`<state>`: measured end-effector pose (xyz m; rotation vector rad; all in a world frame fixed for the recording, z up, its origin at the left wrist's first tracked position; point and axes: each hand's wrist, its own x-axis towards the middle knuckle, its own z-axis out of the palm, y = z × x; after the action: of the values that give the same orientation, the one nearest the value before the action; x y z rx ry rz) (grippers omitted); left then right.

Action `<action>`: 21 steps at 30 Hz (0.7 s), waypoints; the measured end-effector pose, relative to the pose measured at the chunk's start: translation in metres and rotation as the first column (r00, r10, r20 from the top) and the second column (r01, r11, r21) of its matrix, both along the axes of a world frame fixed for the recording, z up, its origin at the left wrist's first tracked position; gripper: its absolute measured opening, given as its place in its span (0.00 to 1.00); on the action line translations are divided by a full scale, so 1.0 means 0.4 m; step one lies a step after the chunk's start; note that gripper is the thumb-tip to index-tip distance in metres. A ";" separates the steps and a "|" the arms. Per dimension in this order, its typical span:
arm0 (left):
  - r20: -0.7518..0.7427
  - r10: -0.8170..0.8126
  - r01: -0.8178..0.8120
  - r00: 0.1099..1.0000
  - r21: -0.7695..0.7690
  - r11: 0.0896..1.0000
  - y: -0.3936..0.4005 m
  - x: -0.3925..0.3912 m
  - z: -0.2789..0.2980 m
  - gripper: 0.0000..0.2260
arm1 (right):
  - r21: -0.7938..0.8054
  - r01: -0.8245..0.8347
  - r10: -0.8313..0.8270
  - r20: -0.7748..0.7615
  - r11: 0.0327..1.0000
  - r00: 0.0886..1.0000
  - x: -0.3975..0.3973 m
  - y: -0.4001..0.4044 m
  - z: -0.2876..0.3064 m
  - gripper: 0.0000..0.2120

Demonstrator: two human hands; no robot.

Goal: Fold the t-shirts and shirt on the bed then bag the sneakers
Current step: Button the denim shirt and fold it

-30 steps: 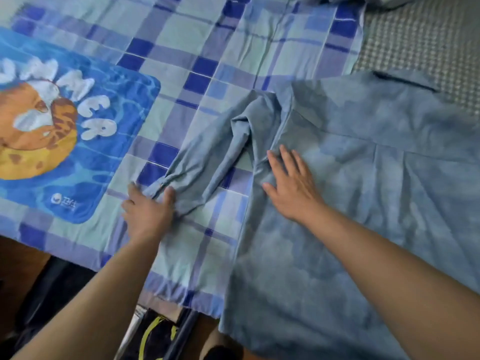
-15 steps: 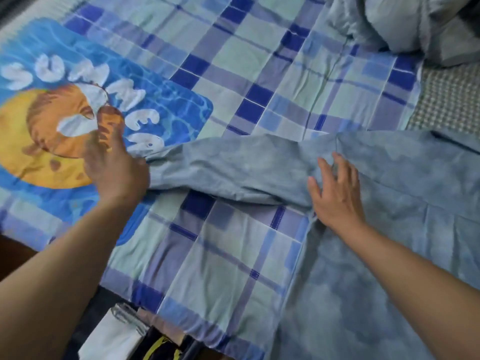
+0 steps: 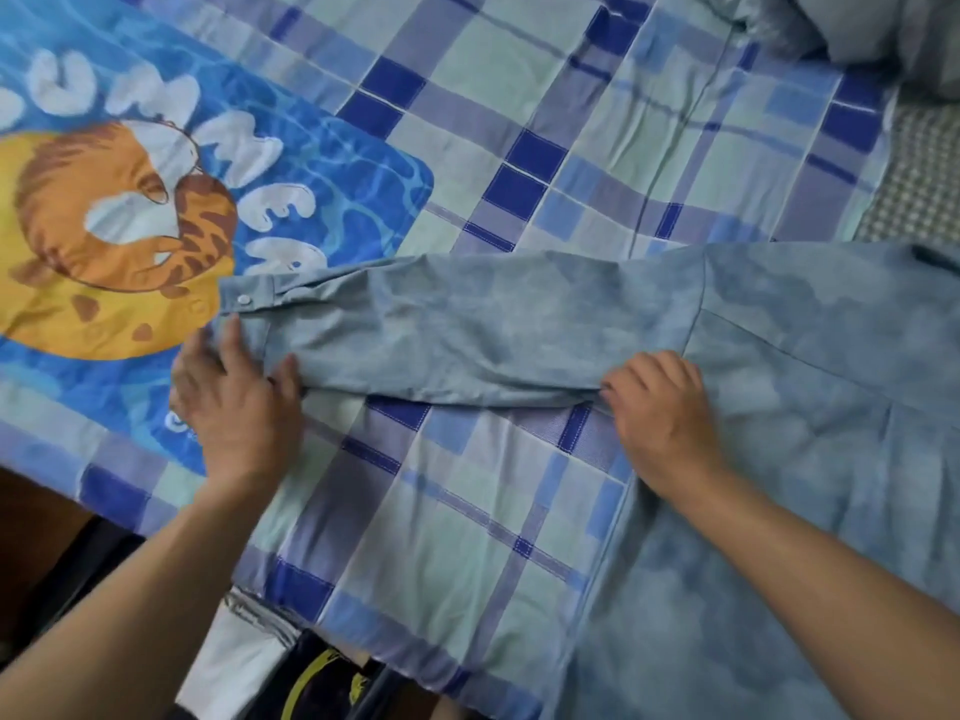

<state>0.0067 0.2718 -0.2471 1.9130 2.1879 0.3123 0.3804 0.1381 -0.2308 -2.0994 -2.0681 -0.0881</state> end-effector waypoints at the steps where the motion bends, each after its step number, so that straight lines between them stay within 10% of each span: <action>1: 0.054 0.152 -0.148 0.987 -0.068 0.987 0.039 -0.017 0.005 0.28 | 0.007 0.055 -0.055 -0.022 0.998 0.998 0.003 -0.001 0.001 0.06; 5: 0.347 0.461 -0.370 0.817 -0.297 0.880 0.100 -0.073 0.019 0.23 | 0.011 0.144 -0.142 -0.077 0.990 0.987 -0.009 -0.015 -0.001 0.09; 8: 0.645 0.494 -0.272 0.583 -0.418 0.867 0.113 -0.086 0.078 0.08 | -0.010 0.177 -0.177 -0.089 0.984 0.980 -0.014 -0.026 0.012 0.11; 13: 0.934 0.335 -0.056 0.125 -0.330 0.942 0.202 -0.148 0.223 0.16 | -0.008 0.089 -0.089 -0.060 0.996 0.994 -0.013 -0.031 0.048 0.13; 15: 0.909 0.375 -0.031 0.180 -0.376 0.926 0.190 -0.183 0.224 0.17 | -0.137 0.087 -0.092 -0.030 0.987 0.995 -0.018 -0.046 0.042 0.21; 19: 0.692 0.434 -0.151 0.577 -0.433 0.889 0.145 -0.205 0.133 0.08 | -0.340 0.215 -0.246 -0.049 0.915 0.968 -0.011 -0.069 0.013 0.37; 21: 0.620 0.515 -0.237 0.592 -0.477 0.846 0.144 -0.196 0.075 0.08 | -0.368 0.234 -0.275 -0.060 0.900 0.960 -0.014 -0.078 0.005 0.39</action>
<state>-0.0716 0.3295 -0.2170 0.8484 1.8671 0.5959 0.3747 0.1067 -0.2290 -2.5139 -1.8436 0.3906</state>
